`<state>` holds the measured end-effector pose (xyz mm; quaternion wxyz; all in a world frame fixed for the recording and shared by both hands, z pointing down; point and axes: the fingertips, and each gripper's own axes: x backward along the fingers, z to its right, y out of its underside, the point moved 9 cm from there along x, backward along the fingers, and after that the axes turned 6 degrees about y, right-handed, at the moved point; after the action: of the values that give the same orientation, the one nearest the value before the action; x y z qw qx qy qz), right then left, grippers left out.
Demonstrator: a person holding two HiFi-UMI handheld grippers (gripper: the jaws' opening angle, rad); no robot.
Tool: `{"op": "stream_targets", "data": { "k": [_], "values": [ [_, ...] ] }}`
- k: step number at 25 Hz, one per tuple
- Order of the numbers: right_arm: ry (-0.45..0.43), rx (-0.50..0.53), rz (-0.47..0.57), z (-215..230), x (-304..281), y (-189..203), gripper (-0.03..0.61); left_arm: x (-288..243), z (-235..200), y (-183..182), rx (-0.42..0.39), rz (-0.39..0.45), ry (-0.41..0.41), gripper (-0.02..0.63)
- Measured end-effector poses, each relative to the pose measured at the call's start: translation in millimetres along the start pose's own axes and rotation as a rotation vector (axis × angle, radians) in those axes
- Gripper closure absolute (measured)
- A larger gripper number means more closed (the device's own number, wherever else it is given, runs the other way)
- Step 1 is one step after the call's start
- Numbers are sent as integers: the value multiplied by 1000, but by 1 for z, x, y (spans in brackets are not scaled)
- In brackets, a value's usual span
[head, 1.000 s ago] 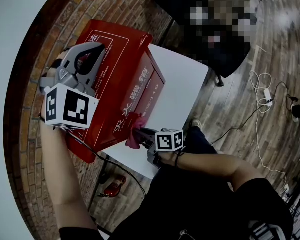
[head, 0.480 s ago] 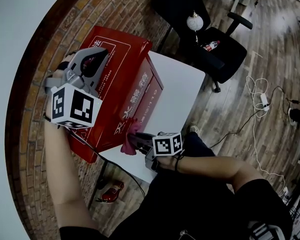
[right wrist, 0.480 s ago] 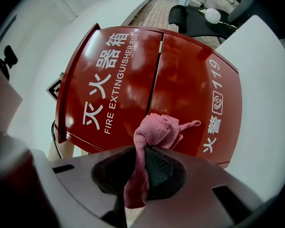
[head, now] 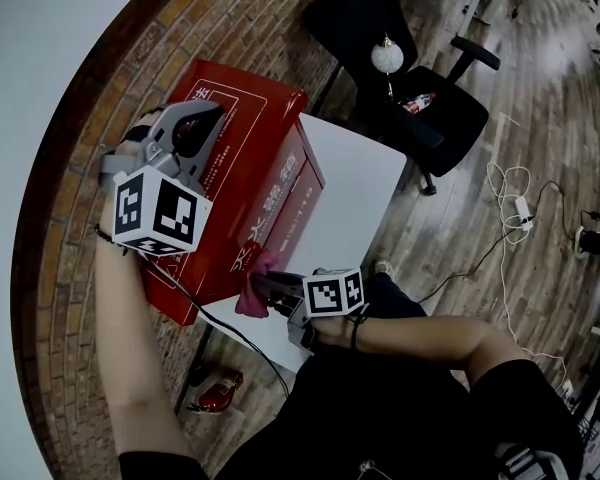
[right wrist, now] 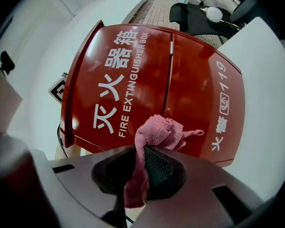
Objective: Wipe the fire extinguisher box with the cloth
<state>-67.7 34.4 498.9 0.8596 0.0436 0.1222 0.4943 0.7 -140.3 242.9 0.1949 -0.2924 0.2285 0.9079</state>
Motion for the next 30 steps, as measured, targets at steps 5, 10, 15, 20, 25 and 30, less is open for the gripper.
{"op": "stream_targets", "data": {
  "k": [5,10,15,20,25,30],
  "values": [
    [-53,41,13,-23,3,-6,517,-1,1,1,-1,1,-2,594],
    [-89,78,38,-46,8,-13,517,0,1,1,-2,2,-4,594],
    [-135,122,65,-67,13,-20,517,0,1,0,-2,2,-5,594],
    [-163,164,86,-82,15,-23,517,0,1,1,-2,2,-5,594],
    [-200,222,110,-100,18,-26,517,-1,1,1,-1,2,-6,594],
    [-258,232,135,-115,20,-26,517,0,1,1,0,3,-5,594]
  ]
}}
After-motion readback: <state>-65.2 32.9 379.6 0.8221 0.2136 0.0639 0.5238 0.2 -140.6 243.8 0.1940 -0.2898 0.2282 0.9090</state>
